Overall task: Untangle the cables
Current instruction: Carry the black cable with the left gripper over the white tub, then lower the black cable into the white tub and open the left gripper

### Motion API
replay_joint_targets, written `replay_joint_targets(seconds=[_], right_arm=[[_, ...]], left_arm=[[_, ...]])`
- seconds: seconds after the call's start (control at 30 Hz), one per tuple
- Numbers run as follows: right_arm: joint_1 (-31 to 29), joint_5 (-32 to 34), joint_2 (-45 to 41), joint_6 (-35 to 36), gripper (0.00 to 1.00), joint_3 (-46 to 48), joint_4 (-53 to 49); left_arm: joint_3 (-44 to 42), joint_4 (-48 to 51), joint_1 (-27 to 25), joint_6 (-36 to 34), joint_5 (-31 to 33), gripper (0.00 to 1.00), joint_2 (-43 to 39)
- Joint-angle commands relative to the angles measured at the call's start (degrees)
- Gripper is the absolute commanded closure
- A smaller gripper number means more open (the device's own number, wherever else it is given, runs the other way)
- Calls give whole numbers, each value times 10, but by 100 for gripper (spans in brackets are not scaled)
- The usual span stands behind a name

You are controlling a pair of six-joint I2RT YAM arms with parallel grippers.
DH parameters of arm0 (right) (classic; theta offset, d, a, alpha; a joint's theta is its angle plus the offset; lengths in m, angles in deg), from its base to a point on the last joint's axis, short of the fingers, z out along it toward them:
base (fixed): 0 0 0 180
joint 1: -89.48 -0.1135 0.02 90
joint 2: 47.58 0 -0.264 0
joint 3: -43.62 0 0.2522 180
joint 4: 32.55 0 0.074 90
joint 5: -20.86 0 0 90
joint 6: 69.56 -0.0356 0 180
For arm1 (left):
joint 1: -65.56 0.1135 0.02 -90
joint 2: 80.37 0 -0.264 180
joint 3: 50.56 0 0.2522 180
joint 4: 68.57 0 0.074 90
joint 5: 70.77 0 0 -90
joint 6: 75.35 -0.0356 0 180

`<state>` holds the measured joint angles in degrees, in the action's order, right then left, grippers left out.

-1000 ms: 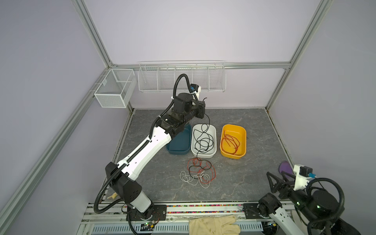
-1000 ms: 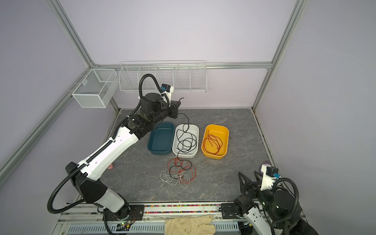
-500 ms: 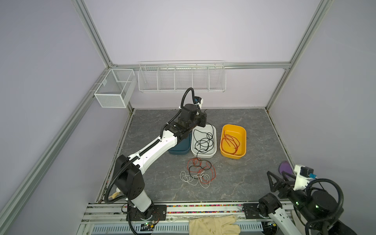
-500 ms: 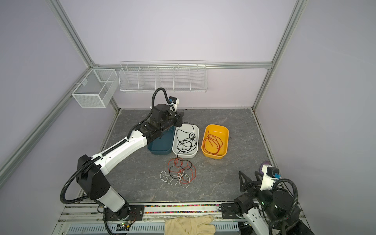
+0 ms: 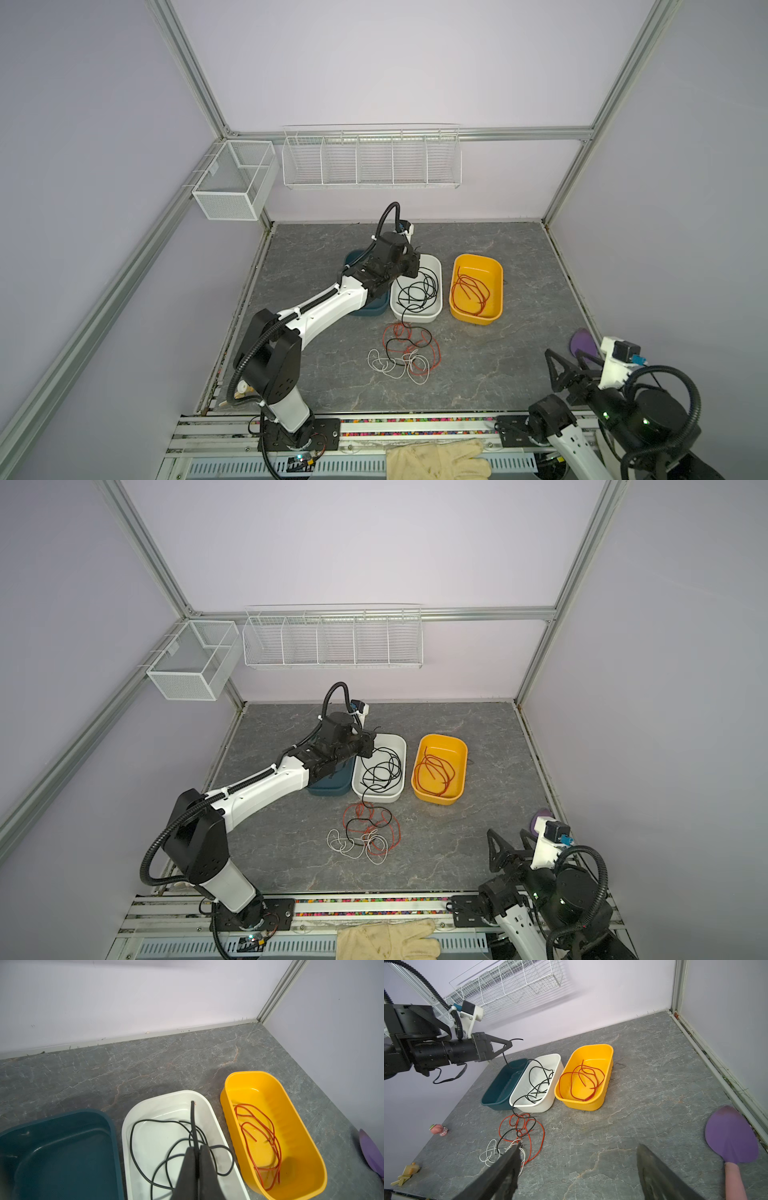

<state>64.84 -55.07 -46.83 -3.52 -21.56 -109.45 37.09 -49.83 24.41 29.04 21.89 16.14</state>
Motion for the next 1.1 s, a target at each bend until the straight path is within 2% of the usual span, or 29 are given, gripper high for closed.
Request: replay_joint_targets(seconds=[0.0,0.13,0.43,0.8,1.07], right_arm=[[5,-4,-6,7,12,5,16],[7,-4,-5,6,12,5,15],[13,-7,-5,8,12,5,17],[16,-9,-6,10,12,6,17],[19,-11,-5,10,12,6,18]], left_arm=[[-14,-6,5,11,-12,100,20],[-32,-22,4,17,-14,100,38],[-19,-5,5,8,13,100,81],[61,88,5,7,17,100,154],[75,102,5,9,31,98,154]])
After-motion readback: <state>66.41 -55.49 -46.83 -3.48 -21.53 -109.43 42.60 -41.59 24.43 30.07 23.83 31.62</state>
